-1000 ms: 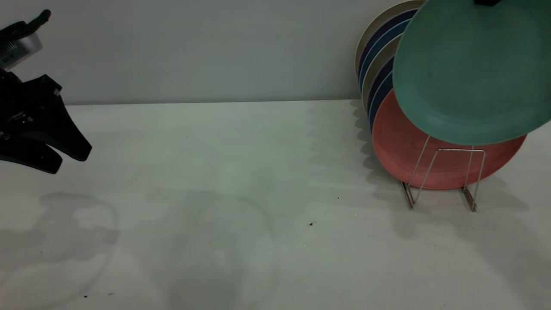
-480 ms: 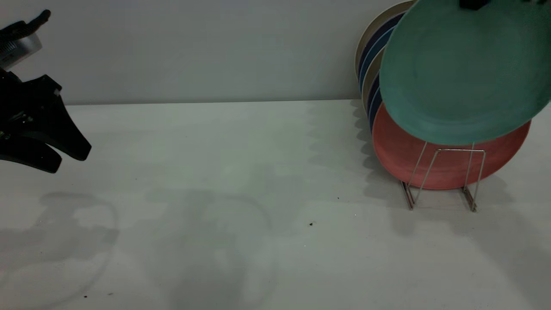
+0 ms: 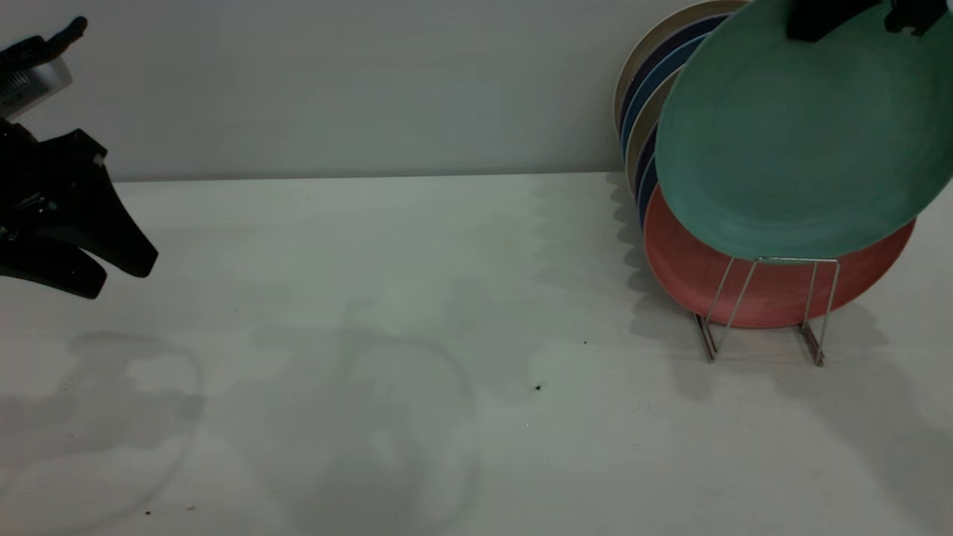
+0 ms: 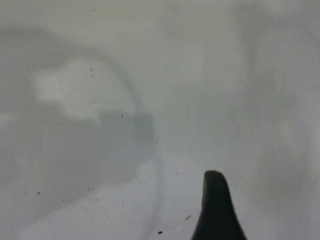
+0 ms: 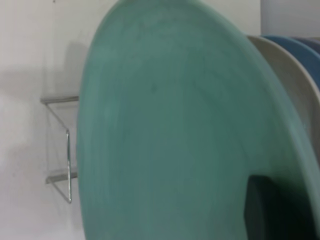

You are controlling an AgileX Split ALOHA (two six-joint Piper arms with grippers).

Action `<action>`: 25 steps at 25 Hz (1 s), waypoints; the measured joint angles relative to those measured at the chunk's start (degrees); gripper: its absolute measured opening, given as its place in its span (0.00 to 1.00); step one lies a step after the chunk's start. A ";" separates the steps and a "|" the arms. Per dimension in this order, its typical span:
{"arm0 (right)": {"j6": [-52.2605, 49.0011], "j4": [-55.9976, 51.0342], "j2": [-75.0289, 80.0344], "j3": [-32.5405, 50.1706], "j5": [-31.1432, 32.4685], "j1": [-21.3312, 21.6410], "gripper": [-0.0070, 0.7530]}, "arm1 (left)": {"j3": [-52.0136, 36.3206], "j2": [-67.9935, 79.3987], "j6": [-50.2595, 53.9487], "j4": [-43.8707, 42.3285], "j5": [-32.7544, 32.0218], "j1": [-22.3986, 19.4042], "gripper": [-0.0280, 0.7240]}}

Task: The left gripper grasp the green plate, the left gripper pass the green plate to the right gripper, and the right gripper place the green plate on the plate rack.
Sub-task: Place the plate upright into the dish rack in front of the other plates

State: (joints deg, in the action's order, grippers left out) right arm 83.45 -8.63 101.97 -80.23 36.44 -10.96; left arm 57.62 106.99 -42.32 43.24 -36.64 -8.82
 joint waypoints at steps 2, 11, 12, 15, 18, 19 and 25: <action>0.00 0.14 0.19 0.00 0.00 0.00 0.10 | 0.00 0.00 0.00 0.00 0.00 0.00 0.75; 0.05 0.14 0.19 0.00 1.55 0.00 0.12 | 0.00 0.00 0.00 0.00 0.00 0.00 0.75; 0.05 0.14 0.19 0.00 1.64 0.00 0.13 | 0.00 0.00 0.00 0.00 0.00 0.00 0.75; 0.05 -0.89 0.19 0.00 2.22 0.00 0.16 | 0.00 0.00 0.00 0.00 0.00 0.00 0.75; -0.05 -2.30 0.19 0.00 2.98 0.07 0.20 | 0.00 0.00 0.00 0.00 0.00 0.00 0.75; -0.10 -2.55 0.19 0.00 3.23 0.07 0.22 | 0.00 0.00 0.13 0.00 0.00 0.00 0.75; -0.60 -2.86 0.19 0.00 4.48 0.07 0.29 | 0.00 0.00 0.16 0.00 0.14 0.00 0.75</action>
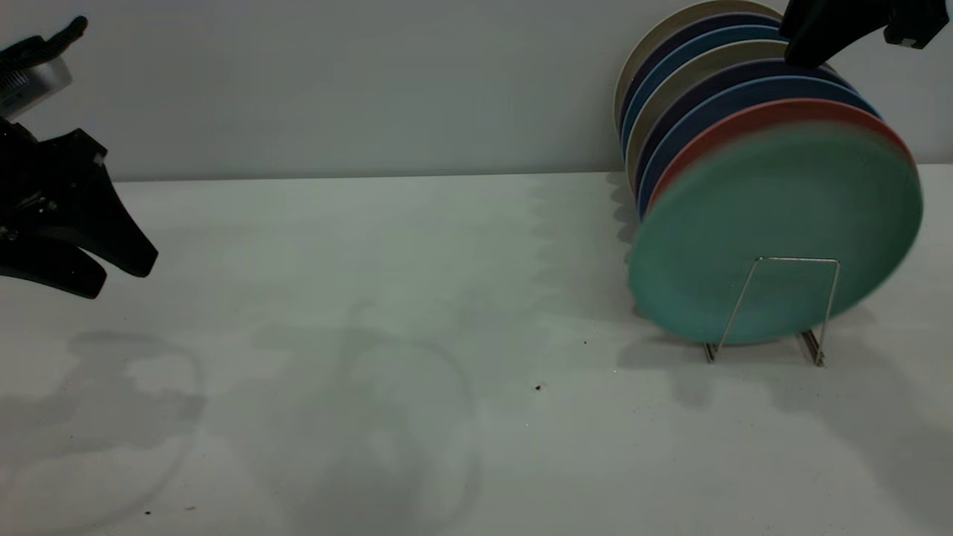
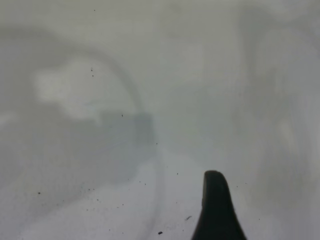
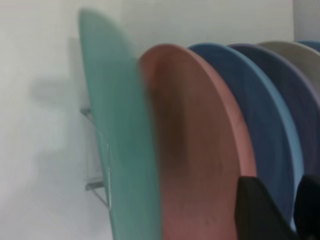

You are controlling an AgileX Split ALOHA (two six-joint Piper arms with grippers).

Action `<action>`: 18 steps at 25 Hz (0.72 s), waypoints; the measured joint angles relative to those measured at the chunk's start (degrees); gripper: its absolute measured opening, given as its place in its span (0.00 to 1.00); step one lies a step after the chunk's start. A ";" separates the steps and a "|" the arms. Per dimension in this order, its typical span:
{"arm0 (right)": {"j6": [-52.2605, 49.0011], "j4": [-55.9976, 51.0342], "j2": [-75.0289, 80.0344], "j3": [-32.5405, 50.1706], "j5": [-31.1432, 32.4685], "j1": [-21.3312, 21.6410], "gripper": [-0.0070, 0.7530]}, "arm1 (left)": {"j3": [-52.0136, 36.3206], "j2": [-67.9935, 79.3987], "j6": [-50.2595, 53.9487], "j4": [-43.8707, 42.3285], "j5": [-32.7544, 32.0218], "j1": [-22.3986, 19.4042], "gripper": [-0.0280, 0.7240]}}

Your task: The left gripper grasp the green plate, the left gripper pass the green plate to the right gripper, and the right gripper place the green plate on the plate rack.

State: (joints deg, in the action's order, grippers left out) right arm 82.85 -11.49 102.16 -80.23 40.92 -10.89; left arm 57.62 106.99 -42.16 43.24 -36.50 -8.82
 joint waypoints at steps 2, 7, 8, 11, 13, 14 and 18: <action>-0.38 0.00 0.00 0.00 0.93 0.00 0.30 | 0.00 0.00 0.00 0.00 0.00 0.00 0.75; -3.08 -0.04 0.00 0.00 1.99 0.00 0.32 | 0.00 0.00 0.00 0.00 0.00 0.00 0.75; -4.13 -0.04 0.00 0.00 2.11 0.00 0.32 | 0.00 0.00 0.07 0.00 0.00 0.00 0.75; -7.85 -0.04 0.00 0.00 2.41 0.00 0.32 | 0.00 0.00 0.11 0.00 0.06 0.00 0.75; -9.42 -0.04 0.00 0.00 3.23 0.00 0.32 | 0.00 0.00 0.14 0.00 0.06 0.00 0.75; -10.59 -0.04 0.00 0.00 3.73 0.00 0.32 | 0.00 0.00 0.18 0.00 0.06 0.00 0.75; -23.04 -0.96 -0.54 0.00 7.60 0.00 0.32 | 0.00 -0.04 0.25 -0.86 0.06 0.00 0.75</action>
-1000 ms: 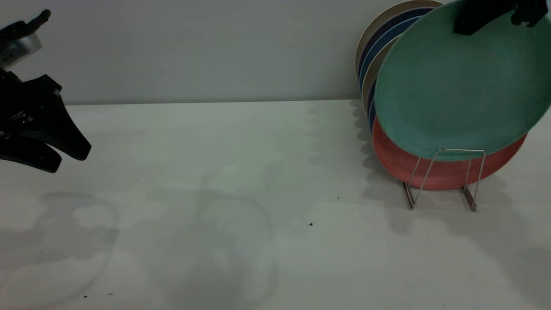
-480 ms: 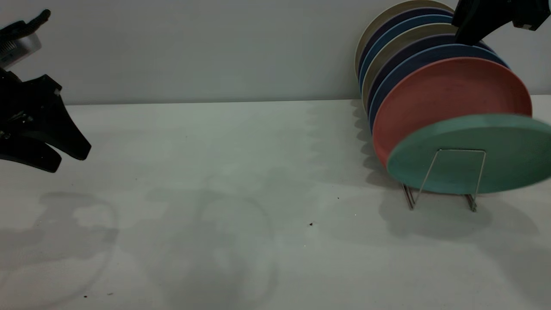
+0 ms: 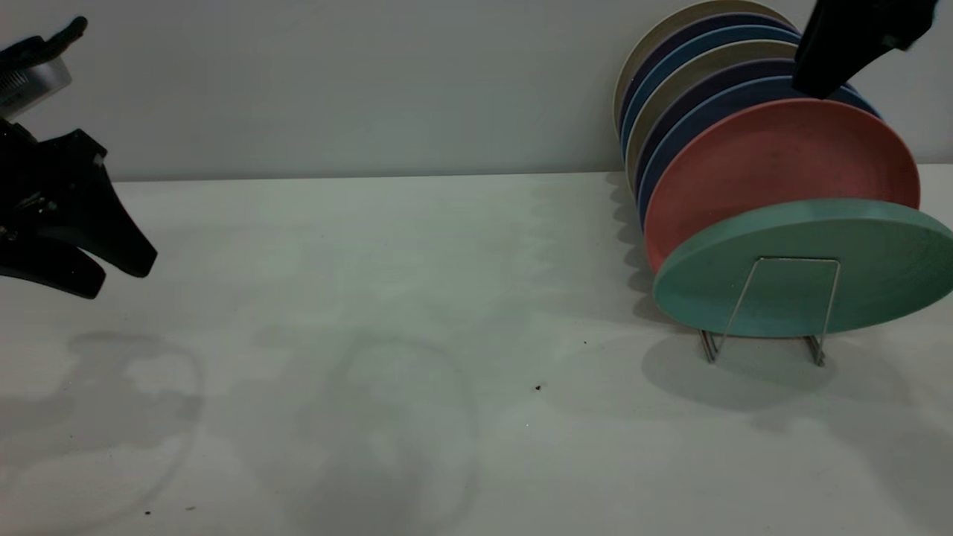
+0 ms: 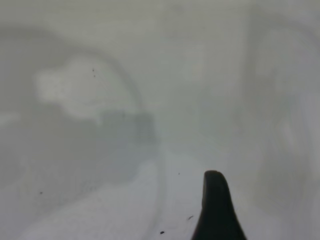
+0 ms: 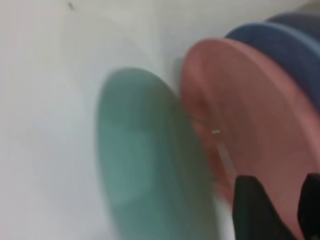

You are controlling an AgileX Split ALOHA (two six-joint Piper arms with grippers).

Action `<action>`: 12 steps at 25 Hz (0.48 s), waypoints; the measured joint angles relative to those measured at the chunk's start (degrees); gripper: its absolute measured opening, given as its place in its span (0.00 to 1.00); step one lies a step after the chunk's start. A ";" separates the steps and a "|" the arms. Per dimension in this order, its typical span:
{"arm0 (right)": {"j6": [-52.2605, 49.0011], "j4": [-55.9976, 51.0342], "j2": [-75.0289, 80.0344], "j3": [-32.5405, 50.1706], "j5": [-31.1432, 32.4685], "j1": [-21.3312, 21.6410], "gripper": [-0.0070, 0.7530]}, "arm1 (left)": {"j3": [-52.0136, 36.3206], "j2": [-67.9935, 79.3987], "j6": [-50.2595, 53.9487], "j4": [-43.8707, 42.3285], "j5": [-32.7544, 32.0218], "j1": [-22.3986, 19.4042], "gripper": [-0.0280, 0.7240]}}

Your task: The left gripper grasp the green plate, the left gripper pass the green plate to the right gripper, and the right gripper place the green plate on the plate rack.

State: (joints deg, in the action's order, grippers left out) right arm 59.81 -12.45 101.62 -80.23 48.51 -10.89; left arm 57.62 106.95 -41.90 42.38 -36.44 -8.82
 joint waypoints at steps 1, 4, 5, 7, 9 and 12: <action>-5.19 -0.60 -0.36 0.00 1.04 0.00 0.32 | 0.00 -0.07 0.44 -0.75 0.00 0.00 0.75; -28.74 -0.74 -1.55 -0.11 3.11 0.00 0.32 | 0.29 -0.59 3.98 -5.08 0.07 0.00 0.75; -35.22 0.10 -1.99 -0.12 3.60 0.00 0.32 | 0.76 -0.91 5.56 -6.85 0.00 0.00 0.75; -47.96 2.93 -2.76 -0.23 4.54 0.00 0.32 | 1.78 -2.22 9.79 -11.51 -0.34 0.00 0.75; -55.37 6.17 -3.51 -0.37 6.77 0.00 0.32 | 2.43 -4.65 13.31 -15.26 -1.01 0.00 0.74; -60.78 10.57 -4.64 -0.42 13.63 0.00 0.32 | 2.73 -9.70 16.65 -19.51 -2.21 0.00 0.72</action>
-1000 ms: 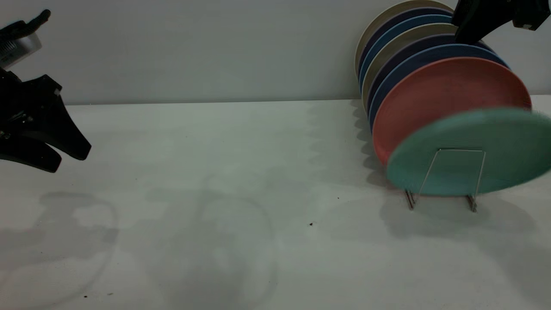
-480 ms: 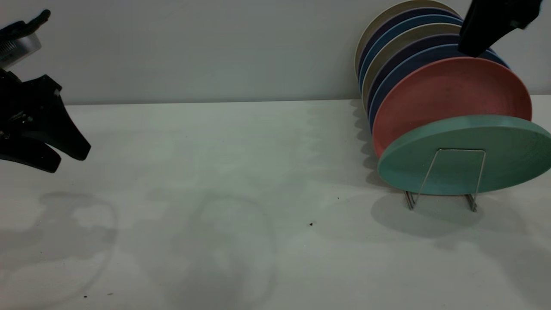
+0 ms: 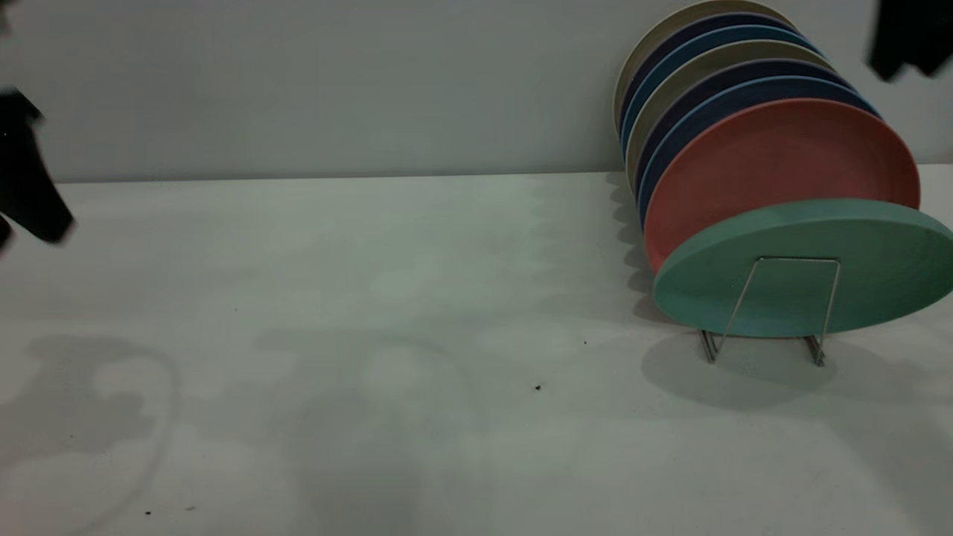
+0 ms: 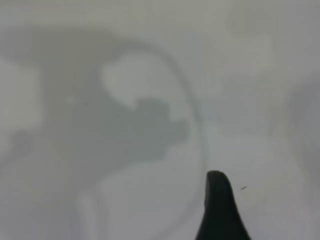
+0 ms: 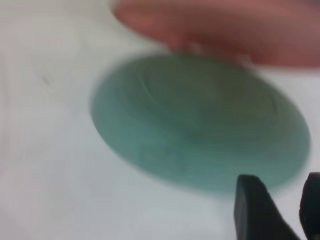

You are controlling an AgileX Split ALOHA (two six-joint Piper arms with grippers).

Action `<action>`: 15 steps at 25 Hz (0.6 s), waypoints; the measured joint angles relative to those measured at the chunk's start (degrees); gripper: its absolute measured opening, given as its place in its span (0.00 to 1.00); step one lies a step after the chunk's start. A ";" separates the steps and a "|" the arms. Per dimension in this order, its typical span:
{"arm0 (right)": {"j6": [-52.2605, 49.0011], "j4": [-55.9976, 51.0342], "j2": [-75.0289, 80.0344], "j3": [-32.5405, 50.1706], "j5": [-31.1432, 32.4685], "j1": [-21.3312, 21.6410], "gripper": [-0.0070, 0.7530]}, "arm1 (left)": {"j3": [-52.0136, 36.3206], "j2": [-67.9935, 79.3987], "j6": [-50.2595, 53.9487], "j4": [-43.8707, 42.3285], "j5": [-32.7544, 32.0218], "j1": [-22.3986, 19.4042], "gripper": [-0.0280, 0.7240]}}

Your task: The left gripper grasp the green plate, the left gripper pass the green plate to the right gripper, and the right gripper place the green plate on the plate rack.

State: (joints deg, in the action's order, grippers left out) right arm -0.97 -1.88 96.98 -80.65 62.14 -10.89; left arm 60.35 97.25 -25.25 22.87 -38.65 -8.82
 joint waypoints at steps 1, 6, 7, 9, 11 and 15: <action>-1.01 0.64 -0.53 0.00 2.39 0.00 0.32 | 0.00 -2.02 0.63 -0.66 -0.51 0.00 0.71; -2.09 1.48 -7.52 2.54 7.38 -0.12 0.32 | 0.00 -11.18 2.03 -1.56 -6.72 0.00 0.69; -2.13 1.56 -10.18 3.60 7.38 -0.57 0.32 | -0.12 -12.78 2.03 -1.63 -8.63 0.00 0.69; -2.13 1.56 -15.87 7.01 7.74 -1.61 0.32 | -1.36 -16.90 2.08 -1.69 -11.18 0.00 0.69; -2.06 1.34 -22.56 10.69 8.03 -2.27 0.32 | -3.61 -21.52 2.09 -1.74 -11.85 0.00 0.69; -1.58 1.28 -34.54 18.79 8.55 -2.33 0.32 | -10.48 -31.78 2.35 -1.86 -12.87 0.00 0.69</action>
State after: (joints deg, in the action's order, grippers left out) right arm -2.55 -0.59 62.44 -61.86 70.69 -13.22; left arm 49.87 65.47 -22.90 21.01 -51.52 -8.82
